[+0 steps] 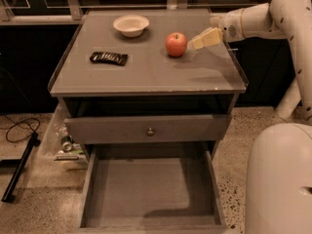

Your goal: Place apple into middle drawer

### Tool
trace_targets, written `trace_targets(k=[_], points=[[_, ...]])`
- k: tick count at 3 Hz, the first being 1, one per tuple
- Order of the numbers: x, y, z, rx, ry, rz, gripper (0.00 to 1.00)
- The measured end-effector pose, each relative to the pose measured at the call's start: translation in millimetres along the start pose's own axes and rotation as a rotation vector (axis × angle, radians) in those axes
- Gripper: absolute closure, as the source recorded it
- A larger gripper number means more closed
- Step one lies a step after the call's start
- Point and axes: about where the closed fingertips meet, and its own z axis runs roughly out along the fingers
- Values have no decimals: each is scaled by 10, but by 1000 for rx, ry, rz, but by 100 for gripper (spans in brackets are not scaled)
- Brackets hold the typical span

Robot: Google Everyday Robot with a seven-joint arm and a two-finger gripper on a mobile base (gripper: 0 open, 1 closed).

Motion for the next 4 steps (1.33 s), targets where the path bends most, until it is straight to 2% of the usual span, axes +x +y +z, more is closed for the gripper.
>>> trace_targets(k=[2, 4], points=[[80, -6, 439, -20, -4, -26, 0], [8, 11, 685, -40, -40, -43, 0]])
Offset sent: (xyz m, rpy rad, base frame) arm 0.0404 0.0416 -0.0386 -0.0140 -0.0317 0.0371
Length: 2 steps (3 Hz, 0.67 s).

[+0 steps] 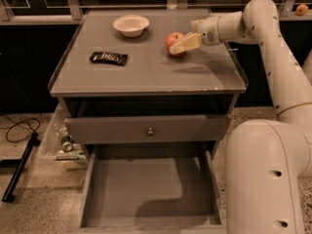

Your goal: Place apple into middle drawer

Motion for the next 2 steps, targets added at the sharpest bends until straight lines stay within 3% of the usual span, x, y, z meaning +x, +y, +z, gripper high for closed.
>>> trace_targets(k=[2], points=[[-99, 84, 4, -31, -25, -5, 0]])
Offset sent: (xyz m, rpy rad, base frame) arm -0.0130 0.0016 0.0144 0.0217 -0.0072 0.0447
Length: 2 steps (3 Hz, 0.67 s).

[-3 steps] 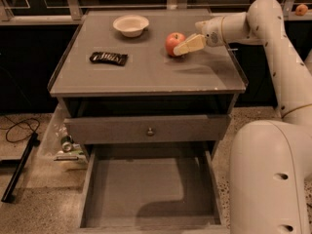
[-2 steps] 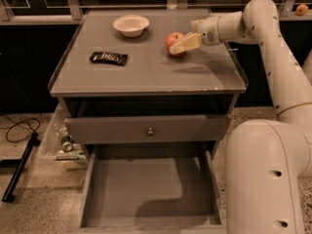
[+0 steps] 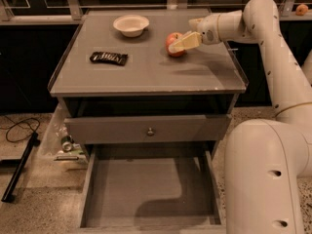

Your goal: Place apple into middle drawer

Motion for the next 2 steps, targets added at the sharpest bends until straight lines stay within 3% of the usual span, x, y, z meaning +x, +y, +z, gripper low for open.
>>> trace_targets(k=[2], points=[[116, 66, 22, -26, 32, 14, 0]])
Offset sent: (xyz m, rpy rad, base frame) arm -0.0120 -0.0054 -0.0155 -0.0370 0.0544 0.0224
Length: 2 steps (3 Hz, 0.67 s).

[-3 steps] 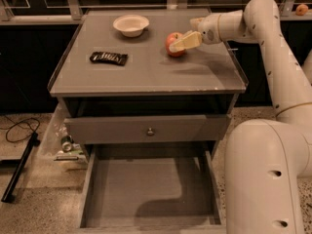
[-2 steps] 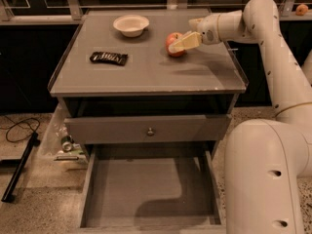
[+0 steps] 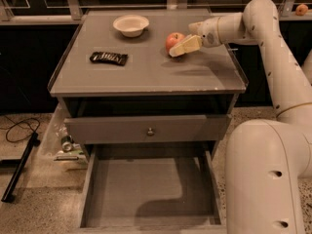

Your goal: Place apple into middle drawer

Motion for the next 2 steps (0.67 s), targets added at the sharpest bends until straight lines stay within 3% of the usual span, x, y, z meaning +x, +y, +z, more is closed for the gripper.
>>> trace_targets(k=[2], points=[[0, 0, 1, 0, 0, 0, 43]])
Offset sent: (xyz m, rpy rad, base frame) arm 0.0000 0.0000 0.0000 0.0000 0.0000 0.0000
